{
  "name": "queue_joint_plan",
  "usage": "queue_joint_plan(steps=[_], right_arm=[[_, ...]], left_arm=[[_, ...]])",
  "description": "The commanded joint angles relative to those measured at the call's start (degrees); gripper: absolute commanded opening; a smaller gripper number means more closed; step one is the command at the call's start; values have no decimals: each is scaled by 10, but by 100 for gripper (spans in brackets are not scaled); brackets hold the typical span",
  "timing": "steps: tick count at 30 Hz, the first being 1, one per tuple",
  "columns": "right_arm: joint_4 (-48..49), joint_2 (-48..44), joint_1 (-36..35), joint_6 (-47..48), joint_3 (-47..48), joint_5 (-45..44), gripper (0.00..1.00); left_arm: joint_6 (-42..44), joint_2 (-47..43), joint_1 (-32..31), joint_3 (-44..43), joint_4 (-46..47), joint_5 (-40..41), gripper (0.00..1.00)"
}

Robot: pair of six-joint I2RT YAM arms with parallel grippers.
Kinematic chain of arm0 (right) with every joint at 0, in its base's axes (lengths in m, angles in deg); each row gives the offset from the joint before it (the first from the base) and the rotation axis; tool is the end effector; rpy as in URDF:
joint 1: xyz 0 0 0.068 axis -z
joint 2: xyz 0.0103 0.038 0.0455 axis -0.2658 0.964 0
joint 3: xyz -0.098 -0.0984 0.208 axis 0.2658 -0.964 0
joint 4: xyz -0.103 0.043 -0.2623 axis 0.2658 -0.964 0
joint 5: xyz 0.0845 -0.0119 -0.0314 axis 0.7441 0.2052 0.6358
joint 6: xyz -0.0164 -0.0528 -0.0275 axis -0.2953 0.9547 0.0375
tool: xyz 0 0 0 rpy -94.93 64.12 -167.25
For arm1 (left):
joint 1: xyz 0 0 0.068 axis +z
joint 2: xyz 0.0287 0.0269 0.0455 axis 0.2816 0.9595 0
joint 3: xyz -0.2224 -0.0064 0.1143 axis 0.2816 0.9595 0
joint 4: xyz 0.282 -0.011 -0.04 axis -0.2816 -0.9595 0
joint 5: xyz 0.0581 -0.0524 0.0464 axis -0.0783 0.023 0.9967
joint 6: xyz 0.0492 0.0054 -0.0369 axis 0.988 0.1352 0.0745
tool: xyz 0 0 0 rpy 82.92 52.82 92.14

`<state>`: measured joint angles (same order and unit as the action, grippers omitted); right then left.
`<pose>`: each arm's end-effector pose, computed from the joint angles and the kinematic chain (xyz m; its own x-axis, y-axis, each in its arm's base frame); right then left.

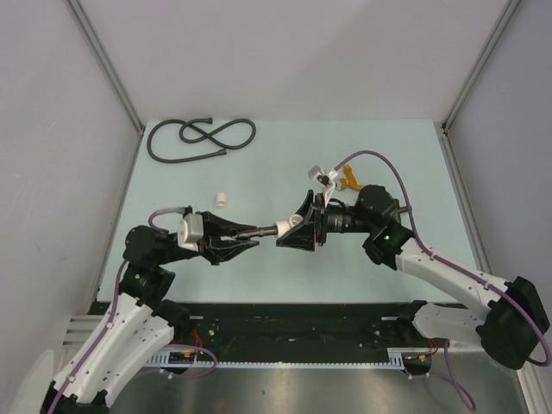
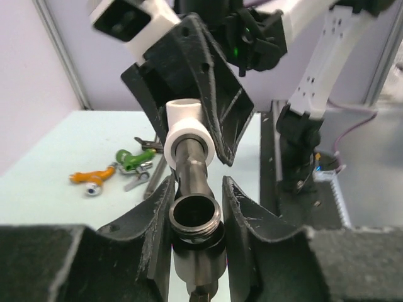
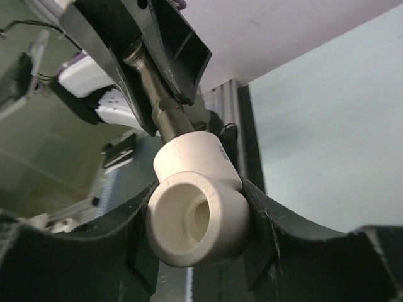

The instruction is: Install the water faucets

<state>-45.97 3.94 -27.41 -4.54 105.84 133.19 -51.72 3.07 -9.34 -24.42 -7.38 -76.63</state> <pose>0.1934 0.2249 0.3074 -0.4267 0.0672 -0.9019 -0.9042 -0.0111 0.4270 0.1474 -0.1119 0.3341 0.0718 -0.1845 -0.9802 0.9820 0.1854 0.0370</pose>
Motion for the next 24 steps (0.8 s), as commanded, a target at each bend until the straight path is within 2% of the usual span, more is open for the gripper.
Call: queue_joint_plan(steps=[1, 3, 6, 9, 10, 13, 14, 15, 17, 18, 21, 23, 24], right_arm=[[111, 13, 49, -162, 4, 22, 0], [124, 27, 56, -187, 4, 38, 0], [126, 38, 63, -211, 5, 47, 0], [101, 32, 68, -190, 5, 41, 1], [95, 26, 70, -163, 5, 38, 4], [50, -7, 76, -97, 10, 0, 23], [31, -17, 78, -74, 14, -11, 29], [-2, -27, 79, -52, 17, -25, 42], [-29, -61, 79, 12, 22, -69, 56], [-49, -70, 79, 31, 22, -81, 68], [-87, -113, 77, 126, 22, -122, 80], [-110, -138, 71, 180, 22, -133, 84], [-135, -146, 64, 242, 22, -137, 86]], left_arm=[[242, -42, 13, -22, -65, -108, 15], [298, -46, 10, -27, -108, -108, 15], [332, -59, 7, -23, -131, -93, 15], [302, -68, 8, -22, -124, -49, 11], [277, -67, 7, -22, -118, -21, 9], [155, -54, 8, -31, -97, 78, 1], [83, -50, 8, -38, -97, 122, 0], [52, -43, 7, -42, -99, 139, 0], [-36, -25, 8, -50, -109, 181, 0], [-66, -21, 8, -51, -109, 191, 0], [-175, -8, 8, -45, -112, 228, 0], [-242, -1, 8, -44, -121, 238, 0], [-262, 8, 8, -42, -122, 237, 0]])
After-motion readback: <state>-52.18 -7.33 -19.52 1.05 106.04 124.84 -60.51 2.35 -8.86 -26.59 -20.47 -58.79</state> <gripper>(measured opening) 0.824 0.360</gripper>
